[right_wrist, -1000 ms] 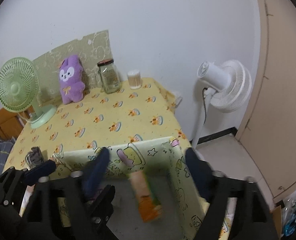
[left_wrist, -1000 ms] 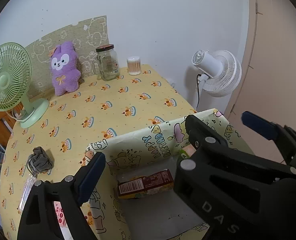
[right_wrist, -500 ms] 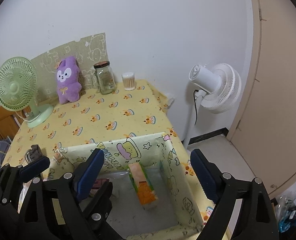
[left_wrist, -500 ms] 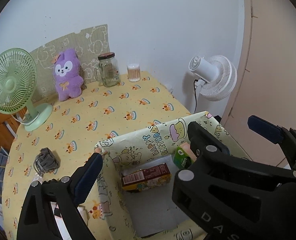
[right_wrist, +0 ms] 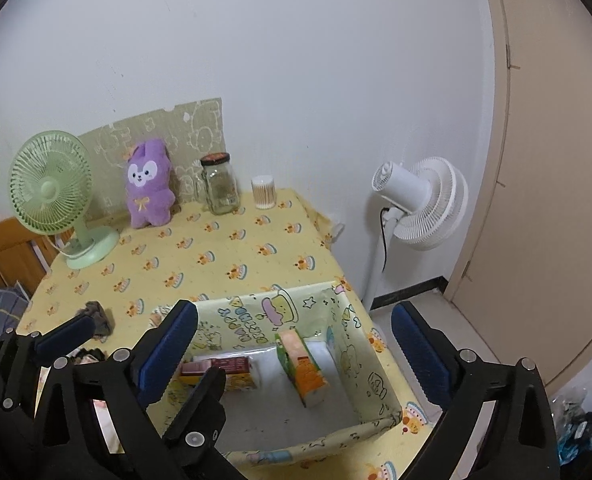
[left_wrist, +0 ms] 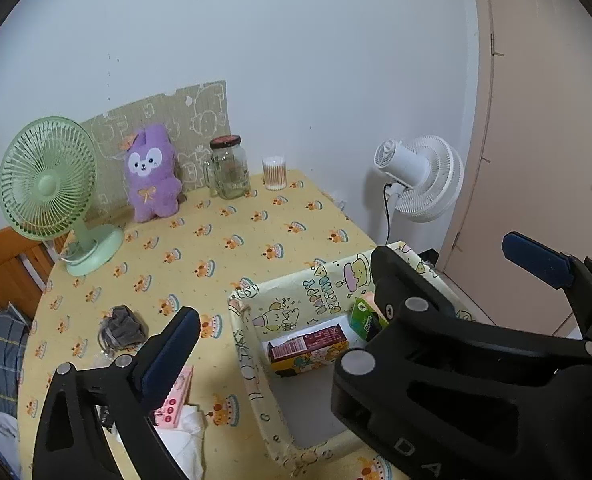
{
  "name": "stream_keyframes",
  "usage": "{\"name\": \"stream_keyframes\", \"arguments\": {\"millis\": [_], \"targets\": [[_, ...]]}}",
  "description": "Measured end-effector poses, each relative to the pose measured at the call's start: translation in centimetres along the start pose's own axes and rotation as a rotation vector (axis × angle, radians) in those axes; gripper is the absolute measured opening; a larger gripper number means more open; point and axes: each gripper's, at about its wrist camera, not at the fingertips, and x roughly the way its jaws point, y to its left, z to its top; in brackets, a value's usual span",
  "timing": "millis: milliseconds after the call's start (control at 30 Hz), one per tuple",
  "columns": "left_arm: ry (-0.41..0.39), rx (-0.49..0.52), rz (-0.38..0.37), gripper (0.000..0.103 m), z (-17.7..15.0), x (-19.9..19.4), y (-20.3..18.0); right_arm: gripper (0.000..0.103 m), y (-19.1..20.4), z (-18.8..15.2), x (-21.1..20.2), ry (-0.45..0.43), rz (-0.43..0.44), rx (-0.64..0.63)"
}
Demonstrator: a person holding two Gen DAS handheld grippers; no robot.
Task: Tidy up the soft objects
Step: 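Lower the snack box into the gift box with the left tool while the right tool drops the juice box, then withdraw both tools from the gift box back toward the table items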
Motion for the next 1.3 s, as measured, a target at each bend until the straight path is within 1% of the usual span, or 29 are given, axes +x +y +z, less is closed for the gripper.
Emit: {"name": "stream_keyframes", "arguments": {"millis": [200,667,900,1300], "targets": [[-0.029,-0.005,-0.001,0.102,0.1,-1.7,0.6,0.102,1.1,0.6,-1.9,-0.035,-0.010,-0.012],[-0.078,-0.005,0.022,0.102,-0.8,-5.1,3.2,0.103,4.1,0.3,-5.2,-0.078,0.011,-0.028],[-0.092,-0.017,0.033,0.102,-1.6,-6.2,5.1,0.103,5.9,-0.2,-6.2,-0.074,0.031,-0.037],[-0.099,-0.038,0.038,0.099,-2.9,-7.0,7.8,0.103,9.0,-1.2,-6.3,-0.056,0.070,-0.043]]}}
